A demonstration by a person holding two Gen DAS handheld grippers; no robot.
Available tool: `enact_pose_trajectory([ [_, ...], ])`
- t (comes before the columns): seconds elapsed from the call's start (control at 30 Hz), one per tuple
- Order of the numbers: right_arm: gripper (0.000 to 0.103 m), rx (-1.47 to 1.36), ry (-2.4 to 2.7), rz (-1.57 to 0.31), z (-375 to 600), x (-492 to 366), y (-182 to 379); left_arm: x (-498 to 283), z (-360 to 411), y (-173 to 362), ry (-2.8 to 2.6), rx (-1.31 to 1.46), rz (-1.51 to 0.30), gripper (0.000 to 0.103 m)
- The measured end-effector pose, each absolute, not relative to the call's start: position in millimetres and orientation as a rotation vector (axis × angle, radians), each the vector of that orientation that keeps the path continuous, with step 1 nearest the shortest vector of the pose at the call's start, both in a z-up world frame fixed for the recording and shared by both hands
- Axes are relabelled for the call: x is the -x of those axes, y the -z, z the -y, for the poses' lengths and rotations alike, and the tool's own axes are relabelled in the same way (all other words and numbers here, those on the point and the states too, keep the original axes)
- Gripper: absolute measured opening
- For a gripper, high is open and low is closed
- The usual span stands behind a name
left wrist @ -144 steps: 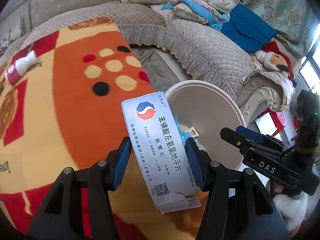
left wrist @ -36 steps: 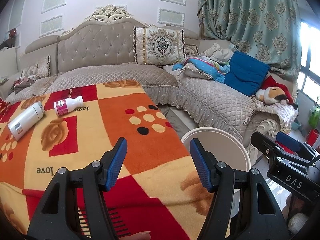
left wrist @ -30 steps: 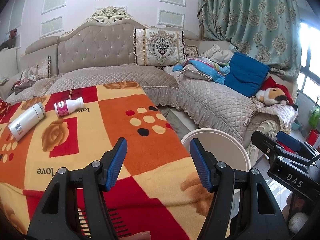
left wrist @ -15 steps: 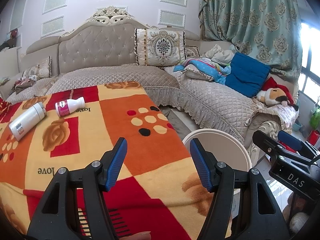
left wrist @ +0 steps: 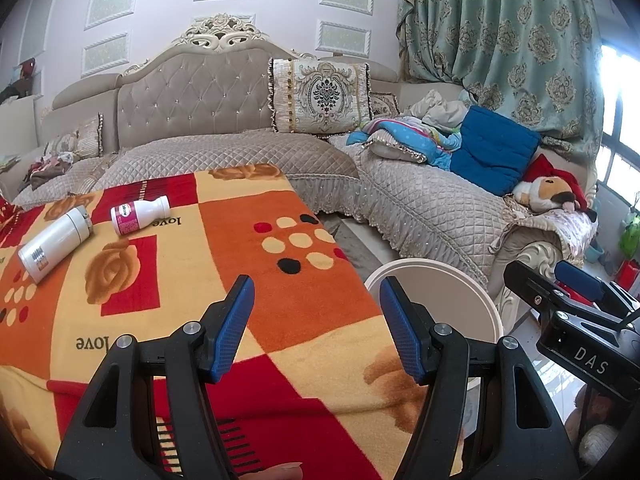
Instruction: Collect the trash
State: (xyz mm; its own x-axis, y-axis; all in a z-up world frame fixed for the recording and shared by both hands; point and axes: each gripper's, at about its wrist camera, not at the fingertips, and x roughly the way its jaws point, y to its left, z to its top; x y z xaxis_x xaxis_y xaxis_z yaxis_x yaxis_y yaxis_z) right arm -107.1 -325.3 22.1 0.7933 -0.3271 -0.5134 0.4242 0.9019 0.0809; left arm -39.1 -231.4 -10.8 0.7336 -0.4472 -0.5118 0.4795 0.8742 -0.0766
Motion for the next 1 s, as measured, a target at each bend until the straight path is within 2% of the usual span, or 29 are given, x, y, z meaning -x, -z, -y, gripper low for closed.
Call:
enact_pose_trajectory([
  [1.0, 0.084, -0.196, 0.405, -0.533, 327.8, 106.6, -14.6, 32.0, 232.2, 15.8, 0.522, -0.051, -0.567, 0.064],
])
